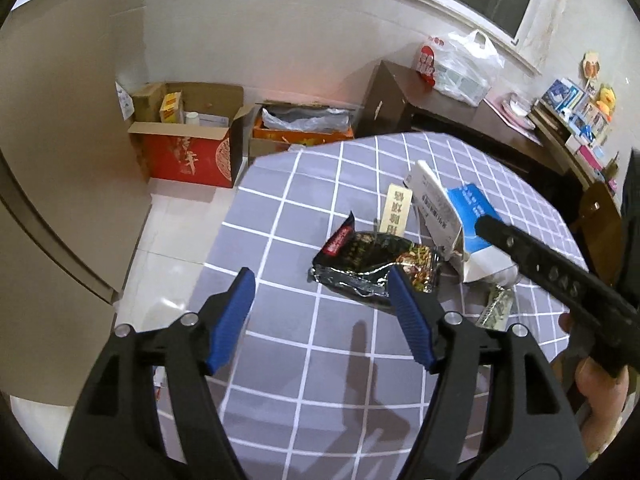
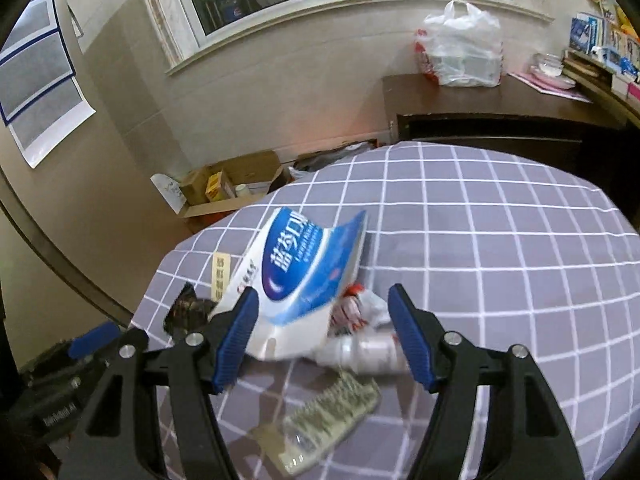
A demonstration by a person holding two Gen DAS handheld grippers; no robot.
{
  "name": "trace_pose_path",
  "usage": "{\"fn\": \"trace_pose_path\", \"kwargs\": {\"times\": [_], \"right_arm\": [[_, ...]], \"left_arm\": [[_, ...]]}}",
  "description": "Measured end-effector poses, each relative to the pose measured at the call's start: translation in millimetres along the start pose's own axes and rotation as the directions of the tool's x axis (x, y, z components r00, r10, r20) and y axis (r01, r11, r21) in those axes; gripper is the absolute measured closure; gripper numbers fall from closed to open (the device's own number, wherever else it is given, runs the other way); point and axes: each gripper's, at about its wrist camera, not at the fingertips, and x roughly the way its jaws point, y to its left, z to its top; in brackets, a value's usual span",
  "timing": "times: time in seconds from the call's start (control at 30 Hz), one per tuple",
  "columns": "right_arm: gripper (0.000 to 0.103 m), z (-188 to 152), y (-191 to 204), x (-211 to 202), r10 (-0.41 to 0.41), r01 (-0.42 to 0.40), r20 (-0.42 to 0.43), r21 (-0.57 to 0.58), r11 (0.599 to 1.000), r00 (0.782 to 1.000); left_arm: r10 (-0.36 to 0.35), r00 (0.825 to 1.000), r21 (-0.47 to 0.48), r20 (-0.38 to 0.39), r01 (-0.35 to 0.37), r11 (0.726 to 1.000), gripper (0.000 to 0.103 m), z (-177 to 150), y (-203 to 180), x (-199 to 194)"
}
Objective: Collect trash
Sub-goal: 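Grasp the black snack bag with the left gripper while the right grasps the blue toothpaste box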
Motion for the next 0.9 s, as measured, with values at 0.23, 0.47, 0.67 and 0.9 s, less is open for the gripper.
{"fn": "trace_pose_path", "kwargs": {"times": [0.23,0.47,0.67,0.9], "right_arm": [[0.096,-1,-7,-4,0.026,-0.026,0.066,0.001,1.0,0.997],[0.1,3,-9,-22,-0.018,0.022,0.154,-0.023,1.0,0.988],[0.1,5,-18,-21,0.004,-0.004,0.141,0.0,1.0,0.99],[0.1,5,-16,-25,0.023,-0.023,0.142,-0.007,1.0,0.99]], "left_arm": [[-0.032,0.999,-0.019,-0.019,0.031,0.999,0.03,5,-17,20],[0.003,1.0,-0.044,-0.02,-0.004,0.999,0.026,17,-32,39],[0.098,0.995,0.02,-0.029,-0.097,0.995,0.026,19,-47,52],[0.116,0.993,0.111,-0.003,-0.115,0.987,0.043,7,-53,46]]}}
